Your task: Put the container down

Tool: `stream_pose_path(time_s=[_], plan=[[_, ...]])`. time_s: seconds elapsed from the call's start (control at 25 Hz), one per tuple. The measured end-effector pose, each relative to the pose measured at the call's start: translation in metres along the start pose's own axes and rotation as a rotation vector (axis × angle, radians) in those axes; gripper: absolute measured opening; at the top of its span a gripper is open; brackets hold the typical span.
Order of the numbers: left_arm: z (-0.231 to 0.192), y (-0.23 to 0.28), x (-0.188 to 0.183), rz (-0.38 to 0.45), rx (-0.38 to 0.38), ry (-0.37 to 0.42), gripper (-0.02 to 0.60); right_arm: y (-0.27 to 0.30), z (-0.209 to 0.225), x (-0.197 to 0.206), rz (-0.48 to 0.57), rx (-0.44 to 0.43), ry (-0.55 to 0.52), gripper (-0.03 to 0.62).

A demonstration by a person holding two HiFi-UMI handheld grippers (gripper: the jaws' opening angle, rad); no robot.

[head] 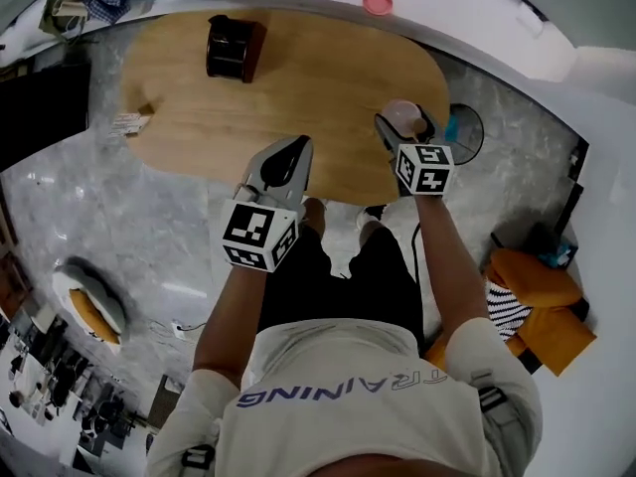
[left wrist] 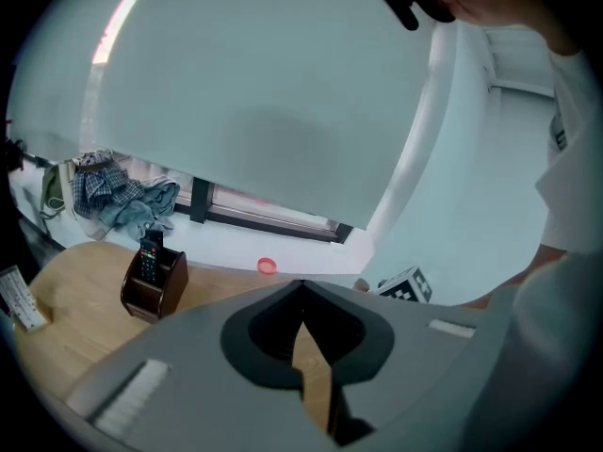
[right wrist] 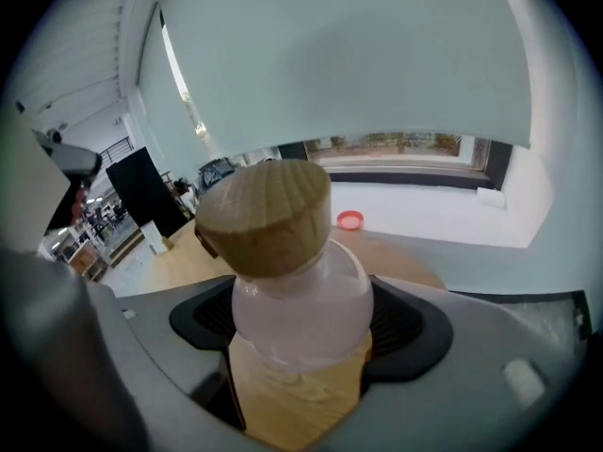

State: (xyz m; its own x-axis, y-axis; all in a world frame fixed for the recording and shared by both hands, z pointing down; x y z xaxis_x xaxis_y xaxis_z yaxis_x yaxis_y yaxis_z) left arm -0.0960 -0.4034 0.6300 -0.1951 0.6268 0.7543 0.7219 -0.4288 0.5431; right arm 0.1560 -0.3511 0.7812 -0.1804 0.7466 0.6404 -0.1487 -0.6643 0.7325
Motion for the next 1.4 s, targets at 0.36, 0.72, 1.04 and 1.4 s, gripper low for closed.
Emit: stream_pose_path(time_s=[0.36,0.72,1.04,1.4], plan=[[-0.036,0.011,0.039,-0.056,-0.037,-0.041,0.000,0.112,-0.012,0.046,-0.123,0.008,-0.148,0.411],[-0.036,-0.001,0.052,-0.077,-0.077,-0.039,0.000,0.130,-0.021,0.061,-0.124,0.057,-0.189,0.413],[-0.009,-0.018,0.025,-0.031,-0.077,-0.015,0.000,0.086,-0.025,0.038,-0.108,-0.003,-0.184,0.468],[0.042,-0.058,-0.018,0.061,-0.074,0.015,0.000,-0.069,-0.044,-0.012,0.052,-0.142,-0.059,0.199]])
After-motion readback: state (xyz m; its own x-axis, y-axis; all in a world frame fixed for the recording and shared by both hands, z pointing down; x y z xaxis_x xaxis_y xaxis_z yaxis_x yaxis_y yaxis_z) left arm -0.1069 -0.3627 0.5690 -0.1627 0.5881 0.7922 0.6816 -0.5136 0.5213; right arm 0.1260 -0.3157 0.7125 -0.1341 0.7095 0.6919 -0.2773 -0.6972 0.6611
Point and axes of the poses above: the fingertips, and each gripper's own axes: y forward along the fingers, z to its right, x out of its underside, the point moved 8 cm from there along -y, backward along the fingers, and after that the axes turned 1 degree about z, right-handed, at the moved point
